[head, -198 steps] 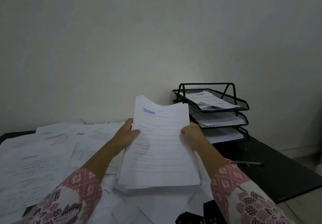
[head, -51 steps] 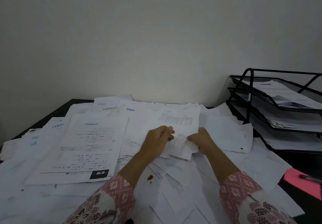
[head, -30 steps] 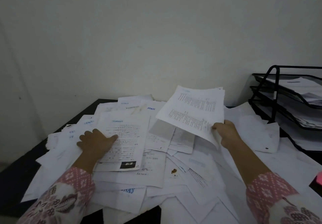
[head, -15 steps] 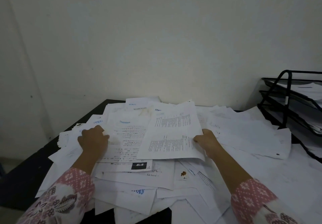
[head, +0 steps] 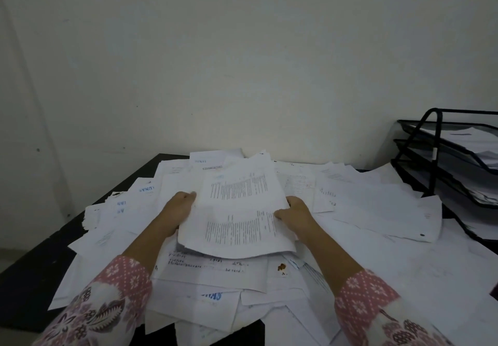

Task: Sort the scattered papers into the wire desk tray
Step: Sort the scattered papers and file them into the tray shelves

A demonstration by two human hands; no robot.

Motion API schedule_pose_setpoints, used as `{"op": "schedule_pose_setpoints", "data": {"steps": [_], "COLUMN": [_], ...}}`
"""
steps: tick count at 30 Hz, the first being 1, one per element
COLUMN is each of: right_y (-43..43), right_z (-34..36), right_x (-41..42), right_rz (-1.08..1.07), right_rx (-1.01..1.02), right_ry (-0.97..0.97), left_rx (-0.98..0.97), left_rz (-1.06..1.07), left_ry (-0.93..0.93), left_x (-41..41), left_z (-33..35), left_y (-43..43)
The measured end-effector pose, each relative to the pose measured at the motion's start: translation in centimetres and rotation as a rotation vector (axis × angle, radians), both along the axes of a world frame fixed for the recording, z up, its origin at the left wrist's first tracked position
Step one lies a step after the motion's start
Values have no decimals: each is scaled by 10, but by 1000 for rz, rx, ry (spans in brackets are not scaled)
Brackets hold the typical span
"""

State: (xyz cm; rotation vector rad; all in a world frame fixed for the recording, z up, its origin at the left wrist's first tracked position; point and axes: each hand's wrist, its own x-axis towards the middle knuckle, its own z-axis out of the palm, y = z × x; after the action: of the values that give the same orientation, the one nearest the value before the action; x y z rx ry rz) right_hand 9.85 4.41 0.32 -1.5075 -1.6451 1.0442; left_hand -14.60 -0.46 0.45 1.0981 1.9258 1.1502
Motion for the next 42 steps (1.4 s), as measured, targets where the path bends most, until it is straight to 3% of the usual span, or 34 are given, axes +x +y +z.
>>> {"op": "schedule_pose_setpoints", "data": {"steps": [2,5,8,13,22,26,31,36,40,42], "right_y": [-2,-1,6,21,18,19,24,29,31,31], "right_z": [-2,-5,-9,-11,-14,-10,-8,-3,4,5], "right_x": [-4,-7,-6,3,-38,-50,-43,-12,18,22], "right_rz": [12,63,26,-128,-127,-117,-92,-166,-267,-282], "right_rx": [46,85,126,125,-1,-83,-89,-47,-93,-126], "right_ry": [-65,-143,-220,-346,-517,-487,-372,-385,-651,-676], "left_rx": [-59,-147,-77,21,44,65,96,114,131,136], "left_rz": [-72,-99,-67,68,196,230,232,192,149,130], "left_ry": [-40,165,237,176,69,23,-4,-5,-2,6], "left_x": [3,7,3,-14,-27,-26,-21,-15,-7,0], "left_z": [1,1,-3,-6,-9,-9,-8,-9,-8,-9], "left_y": [0,-1,-2,-9,-12,-11,-13,-11,-6,-3]}}
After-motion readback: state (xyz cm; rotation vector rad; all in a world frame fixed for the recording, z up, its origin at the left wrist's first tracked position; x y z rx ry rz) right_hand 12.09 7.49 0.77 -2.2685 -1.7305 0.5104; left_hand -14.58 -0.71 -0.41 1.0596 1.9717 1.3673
